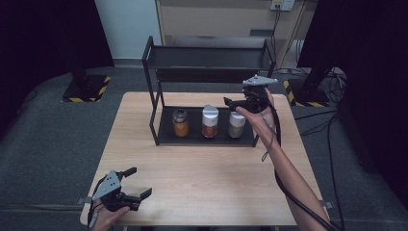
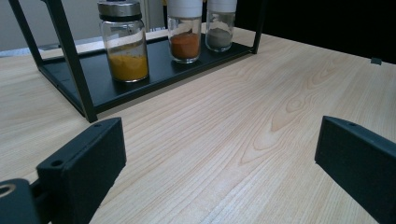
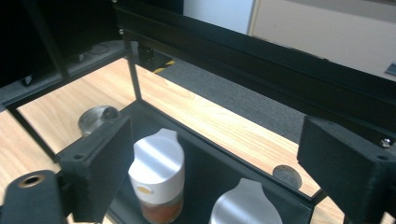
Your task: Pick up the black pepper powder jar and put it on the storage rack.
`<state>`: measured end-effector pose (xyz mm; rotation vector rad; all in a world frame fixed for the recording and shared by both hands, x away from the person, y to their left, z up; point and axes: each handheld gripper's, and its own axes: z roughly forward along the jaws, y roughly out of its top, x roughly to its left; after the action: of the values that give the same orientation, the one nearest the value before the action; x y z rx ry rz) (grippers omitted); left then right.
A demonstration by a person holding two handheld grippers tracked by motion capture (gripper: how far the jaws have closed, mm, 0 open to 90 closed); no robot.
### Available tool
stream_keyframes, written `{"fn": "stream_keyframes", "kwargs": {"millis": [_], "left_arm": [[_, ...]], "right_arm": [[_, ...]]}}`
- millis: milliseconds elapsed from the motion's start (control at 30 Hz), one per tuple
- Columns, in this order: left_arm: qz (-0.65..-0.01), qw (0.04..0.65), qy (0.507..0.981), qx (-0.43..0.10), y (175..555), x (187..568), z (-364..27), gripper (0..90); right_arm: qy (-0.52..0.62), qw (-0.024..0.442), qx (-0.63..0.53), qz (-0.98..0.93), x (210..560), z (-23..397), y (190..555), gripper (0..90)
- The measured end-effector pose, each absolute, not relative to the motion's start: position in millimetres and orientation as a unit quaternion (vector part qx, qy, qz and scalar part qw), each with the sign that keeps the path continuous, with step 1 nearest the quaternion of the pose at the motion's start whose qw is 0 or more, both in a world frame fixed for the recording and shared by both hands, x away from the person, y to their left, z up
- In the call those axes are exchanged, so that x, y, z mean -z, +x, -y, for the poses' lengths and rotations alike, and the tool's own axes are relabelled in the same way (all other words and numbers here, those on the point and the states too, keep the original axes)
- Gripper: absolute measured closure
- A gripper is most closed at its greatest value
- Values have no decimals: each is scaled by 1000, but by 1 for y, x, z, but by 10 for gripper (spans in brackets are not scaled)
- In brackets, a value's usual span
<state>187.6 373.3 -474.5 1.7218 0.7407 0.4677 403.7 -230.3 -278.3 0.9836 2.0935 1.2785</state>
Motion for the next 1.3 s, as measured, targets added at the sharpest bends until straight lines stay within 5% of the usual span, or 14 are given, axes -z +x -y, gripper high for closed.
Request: {"fn": "stream_keyframes", "kwargs": {"millis": [1300], "left_arm": [[-318, 574, 728, -199, 187, 476, -376, 11]], "right_arm": [[244, 203, -550, -772, 285, 276, 314, 100]]}}
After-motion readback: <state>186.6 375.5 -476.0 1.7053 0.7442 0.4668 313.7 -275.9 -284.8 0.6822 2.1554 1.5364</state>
